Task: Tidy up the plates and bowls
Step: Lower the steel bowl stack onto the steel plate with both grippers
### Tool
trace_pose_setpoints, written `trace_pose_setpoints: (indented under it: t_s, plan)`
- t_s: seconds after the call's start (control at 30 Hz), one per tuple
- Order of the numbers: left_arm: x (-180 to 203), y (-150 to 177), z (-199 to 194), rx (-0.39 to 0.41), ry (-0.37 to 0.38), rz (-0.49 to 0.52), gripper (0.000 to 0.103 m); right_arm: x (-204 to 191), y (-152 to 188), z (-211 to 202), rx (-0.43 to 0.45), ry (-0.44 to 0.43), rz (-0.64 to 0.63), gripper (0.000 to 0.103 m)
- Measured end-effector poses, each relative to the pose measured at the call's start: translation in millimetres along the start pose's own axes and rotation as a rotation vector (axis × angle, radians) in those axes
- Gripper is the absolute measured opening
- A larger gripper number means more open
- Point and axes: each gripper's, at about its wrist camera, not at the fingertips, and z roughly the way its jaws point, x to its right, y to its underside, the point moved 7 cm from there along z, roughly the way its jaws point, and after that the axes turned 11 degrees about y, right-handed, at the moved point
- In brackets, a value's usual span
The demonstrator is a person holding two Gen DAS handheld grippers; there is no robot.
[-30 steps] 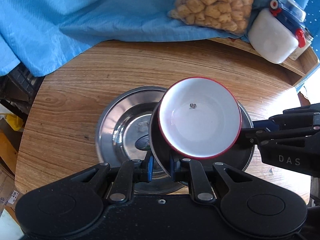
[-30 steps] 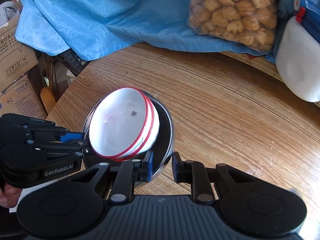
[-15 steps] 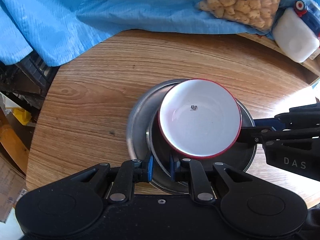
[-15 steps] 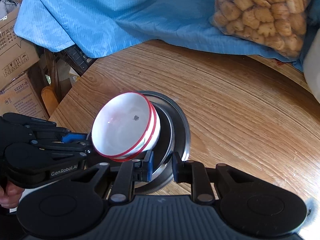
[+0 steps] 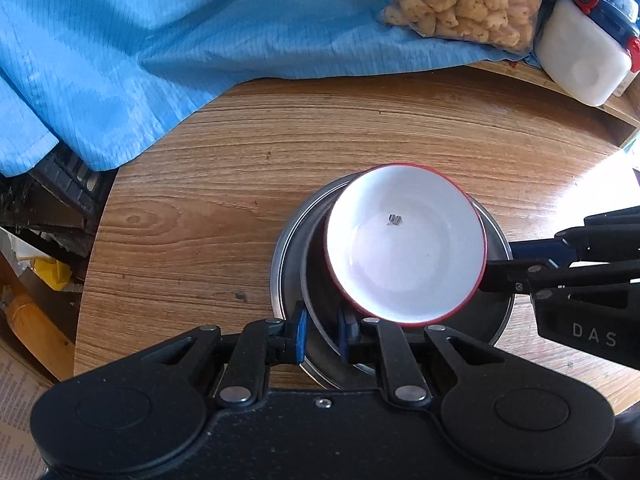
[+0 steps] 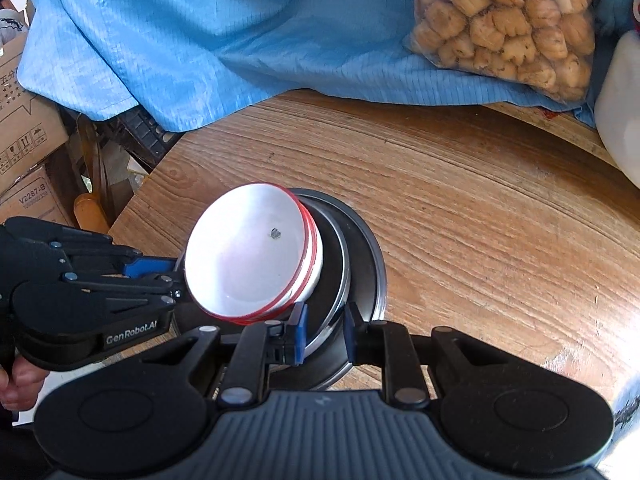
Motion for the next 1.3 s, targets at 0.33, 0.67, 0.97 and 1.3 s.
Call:
trace_pose_setpoints:
  t_s: [0.33, 0.67, 0.97, 1.3]
  plan:
    - [0.4, 3.0, -0.9, 0.010, -0.007, 0.003, 0.013, 0.3, 4.8, 2.9, -0.005, 0.006, -0.005, 0.021]
    - [-0.1, 3.0, -1.1, 0.015, -0.009, 0.002, 0.014, -0.3, 4.6, 2.8, 0.000, 0.012, -0.006, 0.021]
    - [0.2, 2.9, -0.7, 0.014, -0.009, 0.002, 0.014, 1.3, 4.9, 2.6, 0.001, 0.009, 0.005, 0.021]
    - [0.3, 2.3, 0.0, 0.013, -0.015, -0.001, 0.018, 1.4, 5.3, 2.5, 0.000, 0.008, 0.010, 0.021]
